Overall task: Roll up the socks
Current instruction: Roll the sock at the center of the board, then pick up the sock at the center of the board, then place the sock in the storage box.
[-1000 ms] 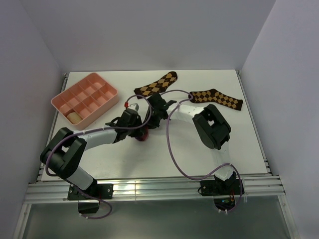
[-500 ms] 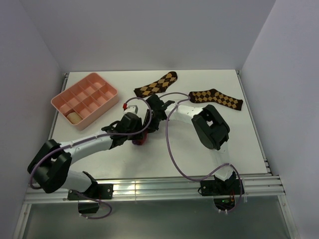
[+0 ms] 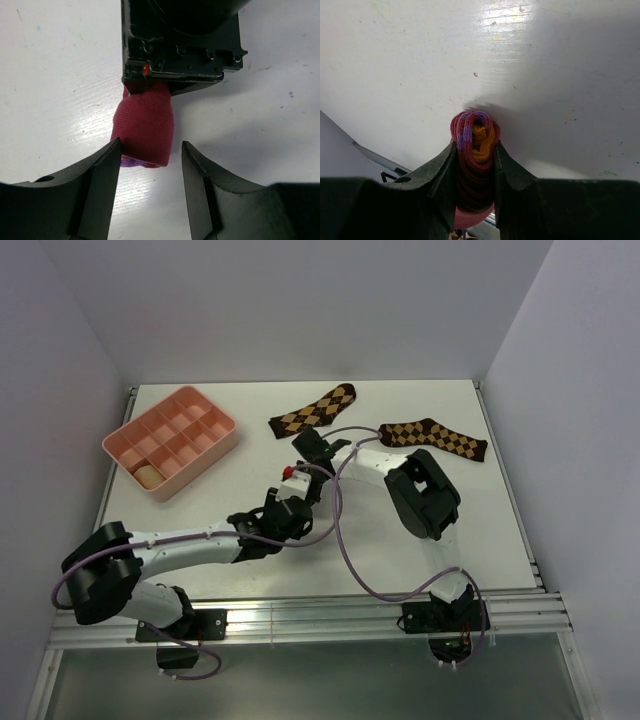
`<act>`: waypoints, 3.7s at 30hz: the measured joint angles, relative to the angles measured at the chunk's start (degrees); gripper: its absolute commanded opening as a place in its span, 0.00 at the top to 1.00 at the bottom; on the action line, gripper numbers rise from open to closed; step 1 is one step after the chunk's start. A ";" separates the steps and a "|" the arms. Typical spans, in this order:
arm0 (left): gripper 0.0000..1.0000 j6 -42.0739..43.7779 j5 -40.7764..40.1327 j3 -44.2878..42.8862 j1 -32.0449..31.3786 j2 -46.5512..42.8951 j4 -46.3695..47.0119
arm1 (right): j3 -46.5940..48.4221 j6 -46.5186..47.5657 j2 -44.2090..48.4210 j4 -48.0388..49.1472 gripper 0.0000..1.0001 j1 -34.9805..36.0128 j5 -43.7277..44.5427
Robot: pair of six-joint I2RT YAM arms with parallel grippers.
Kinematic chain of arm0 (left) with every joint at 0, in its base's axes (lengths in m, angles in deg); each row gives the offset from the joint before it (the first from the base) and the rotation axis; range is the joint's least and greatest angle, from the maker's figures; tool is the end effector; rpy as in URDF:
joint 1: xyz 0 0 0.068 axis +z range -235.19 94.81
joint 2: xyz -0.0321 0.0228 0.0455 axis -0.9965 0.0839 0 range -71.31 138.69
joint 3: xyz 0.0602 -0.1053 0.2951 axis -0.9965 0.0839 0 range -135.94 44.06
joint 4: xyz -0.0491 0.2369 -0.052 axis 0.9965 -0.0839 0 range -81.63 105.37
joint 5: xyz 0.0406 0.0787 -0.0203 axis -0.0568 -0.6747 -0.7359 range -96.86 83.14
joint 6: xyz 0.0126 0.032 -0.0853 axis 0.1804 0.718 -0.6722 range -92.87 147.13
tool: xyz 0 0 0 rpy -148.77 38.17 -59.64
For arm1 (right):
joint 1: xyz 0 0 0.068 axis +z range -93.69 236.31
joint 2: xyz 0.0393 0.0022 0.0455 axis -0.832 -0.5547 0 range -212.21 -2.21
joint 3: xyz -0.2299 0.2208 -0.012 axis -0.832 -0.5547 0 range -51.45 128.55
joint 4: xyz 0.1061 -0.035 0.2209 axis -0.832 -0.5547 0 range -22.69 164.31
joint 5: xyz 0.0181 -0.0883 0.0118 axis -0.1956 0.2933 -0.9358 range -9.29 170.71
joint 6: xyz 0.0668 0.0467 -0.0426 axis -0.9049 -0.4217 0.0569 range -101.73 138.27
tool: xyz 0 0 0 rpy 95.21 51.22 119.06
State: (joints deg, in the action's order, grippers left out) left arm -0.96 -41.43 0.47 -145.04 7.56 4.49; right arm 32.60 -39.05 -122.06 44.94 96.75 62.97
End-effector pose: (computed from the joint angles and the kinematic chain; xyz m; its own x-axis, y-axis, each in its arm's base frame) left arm 0.1815 -0.2191 0.2329 -0.5619 0.1953 -0.8038 0.2834 0.9584 0.0348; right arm 0.3344 0.3181 0.1592 -0.9749 0.2224 0.0059 0.1951 0.8420 0.5030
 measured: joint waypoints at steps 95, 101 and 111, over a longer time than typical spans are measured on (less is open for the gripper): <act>0.99 -5.42 -0.46 -27.06 41.53 7.32 -21.29 | -26.10 17.90 42.34 -1.25 0.36 -28.59 2.71; 0.99 -4.50 -2.08 -28.79 53.37 8.22 -23.85 | -27.52 18.88 42.69 -1.11 0.37 -28.76 -0.02; 0.99 -4.55 1.07 -29.46 60.30 14.25 -22.08 | -29.94 19.30 42.93 0.44 0.38 -29.24 -3.78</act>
State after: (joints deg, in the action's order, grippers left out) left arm -5.51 -40.36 -29.00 -84.74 21.81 -17.58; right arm 2.66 -19.75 -79.14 45.38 67.51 59.19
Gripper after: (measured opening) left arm 0.345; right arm 0.626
